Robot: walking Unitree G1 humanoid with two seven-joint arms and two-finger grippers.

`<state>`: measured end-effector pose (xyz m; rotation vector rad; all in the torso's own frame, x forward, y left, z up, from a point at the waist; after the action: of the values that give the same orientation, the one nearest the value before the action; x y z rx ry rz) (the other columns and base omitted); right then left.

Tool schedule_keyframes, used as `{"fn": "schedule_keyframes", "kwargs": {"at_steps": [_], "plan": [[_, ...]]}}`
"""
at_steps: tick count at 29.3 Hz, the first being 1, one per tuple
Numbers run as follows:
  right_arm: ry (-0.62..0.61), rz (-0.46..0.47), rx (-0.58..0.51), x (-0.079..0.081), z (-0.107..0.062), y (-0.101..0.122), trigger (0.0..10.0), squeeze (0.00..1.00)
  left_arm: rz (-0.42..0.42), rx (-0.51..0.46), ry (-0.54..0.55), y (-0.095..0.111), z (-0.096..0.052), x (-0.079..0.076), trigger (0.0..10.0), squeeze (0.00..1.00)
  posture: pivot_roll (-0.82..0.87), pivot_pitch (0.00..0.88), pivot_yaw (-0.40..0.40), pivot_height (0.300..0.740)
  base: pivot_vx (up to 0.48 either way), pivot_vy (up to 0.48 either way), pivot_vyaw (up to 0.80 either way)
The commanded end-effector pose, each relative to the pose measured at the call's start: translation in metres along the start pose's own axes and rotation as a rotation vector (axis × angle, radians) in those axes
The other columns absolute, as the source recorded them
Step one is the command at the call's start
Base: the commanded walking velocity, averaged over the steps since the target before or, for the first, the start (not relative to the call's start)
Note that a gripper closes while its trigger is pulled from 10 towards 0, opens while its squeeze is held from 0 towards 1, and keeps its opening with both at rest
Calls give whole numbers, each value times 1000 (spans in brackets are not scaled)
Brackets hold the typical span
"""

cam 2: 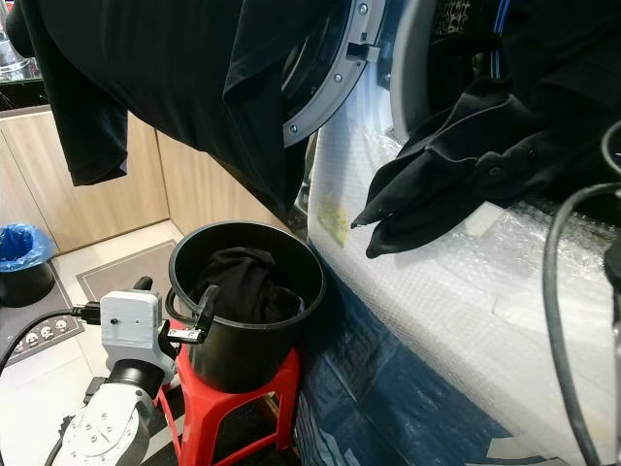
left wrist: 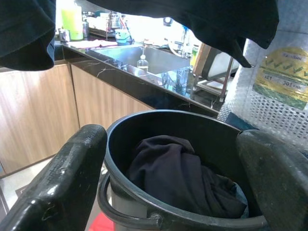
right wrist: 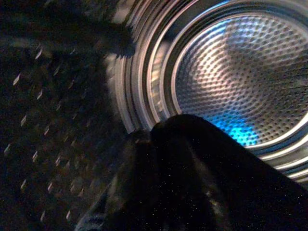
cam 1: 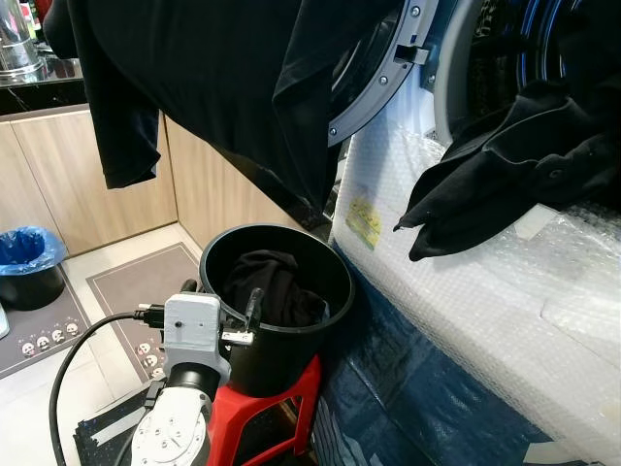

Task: Clothes washing

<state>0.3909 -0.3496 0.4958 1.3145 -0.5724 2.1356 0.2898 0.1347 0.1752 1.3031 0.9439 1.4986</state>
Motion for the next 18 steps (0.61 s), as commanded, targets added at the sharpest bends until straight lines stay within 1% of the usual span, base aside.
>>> {"fn": "schedule_keyframes", "kwargs": {"at_steps": [1, 2, 4, 5, 6, 8, 10, 11, 12, 15, 17, 18], "plan": [[86, -15, -19, 25, 0, 3, 10000, 0, -4, -28, 9, 9, -2, -1, 10000, 0, 201, 0, -205, 740, 0, 0, 0], [82, -58, 10, 19, -4, -11, 10000, 0, -4, -27, 9, 10, -3, -2, 10000, 0, 205, 0, -205, 740, 0, 0, 0], [79, -121, 50, 11, -8, -27, 10000, 0, -4, -24, 10, 9, -5, -2, 10000, 0, 209, 0, -205, 740, 0, 0, 0], [78, -155, 92, 3, -11, -40, 10000, 0, -4, -19, 13, 9, -6, -1, 10000, 0, 211, 0, -206, 740, 0, 0, 0], [79, -161, 107, 0, -13, -45, 10000, 0, -3, -17, 14, 8, -6, -1, 10000, 0, 211, 0, -206, 740, 0, 0, 0], [61, -228, 140, -13, -17, -57, 10000, 0, -1, -10, 21, 7, -8, 1, 10000, 0, 213, 0, -205, 740, 0, 0, 0], [53, -256, 170, -19, -19, -63, 10000, 0, 0, -8, 24, 7, -8, 2, 10000, 0, 213, 0, -202, 740, 0, 0, 0], [38, -276, 212, -28, -23, -72, 10000, 0, 0, -8, 25, 7, -8, 3, 10000, 0, 211, 0, -200, 740, 0, 0, 0], [15, -347, 254, -41, -26, -80, 10000, 0, 2, -6, 24, 8, -9, 3, 10000, 0, 208, 0, -197, 740, 0, 0, 0], [-4, -393, 290, -50, -29, -85, 10000, 0, 3, -5, 25, 8, -9, 4, 10000, 0, 204, 0, -193, 740, 0, 0, 0], [-10, -505, 315, -58, -32, -90, 10000, 0, 3, -3, 25, 8, -9, 5, 10000, 0, 197, 0, -188, 740, 0, 0, 0], [-23, -604, 358, -70, -36, -96, 10000, 0, 4, -1, 23, 8, -9, 5, 10000, 0, 193, 0, -186, 740, 0, 0, 0]]}}
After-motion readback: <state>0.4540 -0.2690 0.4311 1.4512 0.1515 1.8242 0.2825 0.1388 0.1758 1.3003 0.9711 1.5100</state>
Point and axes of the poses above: a point about 5 cm out from each wrist's last joint towards the gripper, its own z axis pointing out of the wrist towards the gripper, its own y axis along the axis of the wrist's last joint, x = y × z, the point moved 6 cm from there along z, pointing out of the wrist towards the gripper, and after that the axes turned 15 degrees about z, right-handed, at the moved point
